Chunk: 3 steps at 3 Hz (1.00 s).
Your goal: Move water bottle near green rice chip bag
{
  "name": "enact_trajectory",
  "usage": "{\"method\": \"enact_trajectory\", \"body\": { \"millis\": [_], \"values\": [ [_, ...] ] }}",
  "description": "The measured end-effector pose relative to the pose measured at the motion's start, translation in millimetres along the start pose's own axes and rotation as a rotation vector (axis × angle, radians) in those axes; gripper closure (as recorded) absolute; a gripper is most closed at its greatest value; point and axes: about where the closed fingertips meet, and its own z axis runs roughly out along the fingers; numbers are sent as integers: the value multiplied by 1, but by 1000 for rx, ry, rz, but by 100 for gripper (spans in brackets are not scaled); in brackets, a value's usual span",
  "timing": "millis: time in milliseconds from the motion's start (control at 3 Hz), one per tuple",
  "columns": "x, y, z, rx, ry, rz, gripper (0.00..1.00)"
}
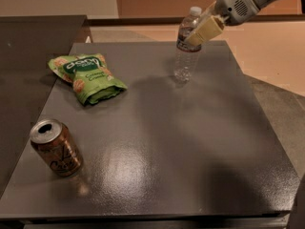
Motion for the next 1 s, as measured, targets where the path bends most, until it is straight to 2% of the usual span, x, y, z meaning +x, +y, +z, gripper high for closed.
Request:
{"method": "enact_trajectory", "body": {
  "millis": [333, 667, 1000],
  "values": [
    [-32, 14, 3, -42, -32, -71, 100],
    [-64, 33, 22, -96, -34, -147, 100],
    [-82, 52, 50, -163, -13, -197, 100]
  ]
}}
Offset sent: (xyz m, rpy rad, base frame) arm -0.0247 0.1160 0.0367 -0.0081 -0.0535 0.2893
